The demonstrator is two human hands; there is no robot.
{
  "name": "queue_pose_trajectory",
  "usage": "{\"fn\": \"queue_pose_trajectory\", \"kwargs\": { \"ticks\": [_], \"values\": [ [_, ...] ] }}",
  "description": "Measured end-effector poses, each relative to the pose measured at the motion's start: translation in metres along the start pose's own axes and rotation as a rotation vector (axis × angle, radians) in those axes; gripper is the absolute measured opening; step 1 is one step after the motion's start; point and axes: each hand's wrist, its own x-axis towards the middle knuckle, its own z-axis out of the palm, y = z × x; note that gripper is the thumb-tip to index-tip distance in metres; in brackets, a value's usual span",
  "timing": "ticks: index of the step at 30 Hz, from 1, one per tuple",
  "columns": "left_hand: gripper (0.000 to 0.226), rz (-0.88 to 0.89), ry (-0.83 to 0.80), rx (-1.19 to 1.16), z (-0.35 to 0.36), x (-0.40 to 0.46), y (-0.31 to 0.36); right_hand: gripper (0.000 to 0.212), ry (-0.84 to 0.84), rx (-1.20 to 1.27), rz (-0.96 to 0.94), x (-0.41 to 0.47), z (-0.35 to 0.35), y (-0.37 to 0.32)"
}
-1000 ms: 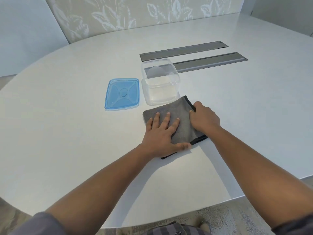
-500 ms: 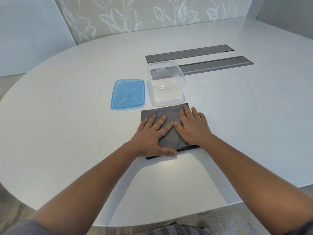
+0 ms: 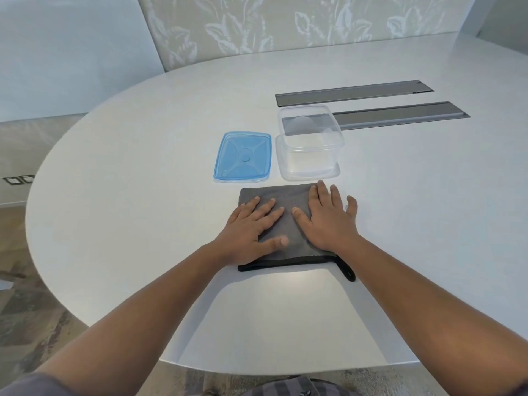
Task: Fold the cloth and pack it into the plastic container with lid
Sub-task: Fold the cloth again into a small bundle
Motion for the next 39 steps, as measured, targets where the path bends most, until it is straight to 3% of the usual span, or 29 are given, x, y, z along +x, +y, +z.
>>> {"fn": "queue_pose_trajectory", "kwargs": {
  "ticks": [3,5,13,16,19,22,25,34,37,39],
  "values": [
    [0.074,-0.130,0.057,-0.031,0.004,0.005,0.001,0.086,0.000,-0.008,-0.008,0.001,0.001,0.001],
    [0.069,-0.182,0.055,-0.017,0.004,0.007,0.001,0.086,0.003,-0.004,-0.013,0.001,0.001,0.001],
    [0.095,-0.298,0.046,0.054,-0.011,0.005,0.004,0.085,0.003,-0.015,-0.018,0.000,0.001,0.001],
    [0.084,-0.282,0.179,0.090,-0.016,0.010,0.018,0.085,-0.001,-0.019,-0.015,0.000,0.001,0.001],
    [0.064,-0.145,0.283,0.034,-0.013,0.013,0.030,0.085,0.004,-0.016,-0.007,0.000,0.001,0.001],
    [0.074,-0.062,0.213,0.051,-0.002,0.010,0.035,0.084,0.004,-0.020,-0.005,0.001,0.000,0.000],
    [0.087,-0.114,0.128,0.091,0.011,0.007,0.031,0.087,0.014,-0.013,-0.003,0.001,0.001,0.000],
    [0.104,-0.259,0.095,0.018,0.009,0.009,0.032,0.086,0.049,-0.057,-0.047,-0.001,-0.008,-0.002],
    [0.103,-0.248,0.115,-0.002,0.009,0.009,0.032,0.080,0.163,0.090,-0.117,-0.007,-0.020,-0.019],
    [0.102,-0.227,0.147,-0.011,0.011,0.010,0.032,0.076,0.201,0.437,-0.170,-0.013,-0.031,-0.041]
  ]
}}
